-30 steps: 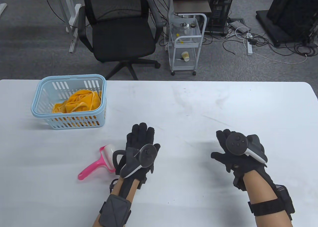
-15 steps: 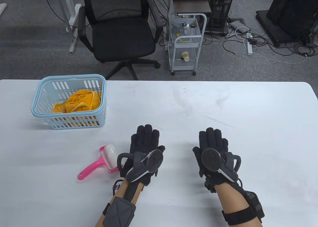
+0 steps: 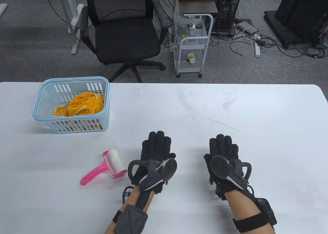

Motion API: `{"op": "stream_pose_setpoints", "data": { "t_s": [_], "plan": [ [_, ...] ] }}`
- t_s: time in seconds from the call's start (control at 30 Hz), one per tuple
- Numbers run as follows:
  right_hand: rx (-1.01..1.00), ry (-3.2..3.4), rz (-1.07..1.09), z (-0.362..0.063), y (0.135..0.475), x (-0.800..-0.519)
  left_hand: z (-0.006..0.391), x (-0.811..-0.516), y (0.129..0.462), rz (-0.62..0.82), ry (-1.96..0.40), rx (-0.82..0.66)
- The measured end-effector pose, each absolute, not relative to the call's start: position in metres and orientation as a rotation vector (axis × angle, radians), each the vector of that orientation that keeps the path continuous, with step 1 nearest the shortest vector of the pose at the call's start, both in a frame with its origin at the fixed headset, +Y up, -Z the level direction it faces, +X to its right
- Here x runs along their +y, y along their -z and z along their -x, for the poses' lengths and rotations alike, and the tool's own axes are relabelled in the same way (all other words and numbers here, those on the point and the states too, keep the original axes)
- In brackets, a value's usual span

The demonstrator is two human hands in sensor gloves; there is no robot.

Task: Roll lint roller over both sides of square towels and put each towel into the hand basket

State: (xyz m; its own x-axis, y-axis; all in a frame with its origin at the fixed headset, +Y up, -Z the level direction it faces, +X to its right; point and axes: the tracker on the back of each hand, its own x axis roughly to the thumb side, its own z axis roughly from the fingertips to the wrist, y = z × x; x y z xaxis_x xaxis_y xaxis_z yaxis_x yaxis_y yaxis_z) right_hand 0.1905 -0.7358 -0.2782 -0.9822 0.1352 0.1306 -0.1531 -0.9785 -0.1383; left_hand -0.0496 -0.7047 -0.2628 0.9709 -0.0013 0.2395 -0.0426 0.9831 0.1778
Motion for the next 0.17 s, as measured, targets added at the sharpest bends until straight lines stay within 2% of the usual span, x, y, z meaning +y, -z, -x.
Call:
{"op": "stream_pose_setpoints", "data": {
  "t_s": [0.17],
  "plan": [
    [-0.206,-2.975,-0.183,-0.1912,0.2777,-0.7369,0.0476,-0.7079,0.2625,-0.177,-0.005,-0.244]
  ]
}}
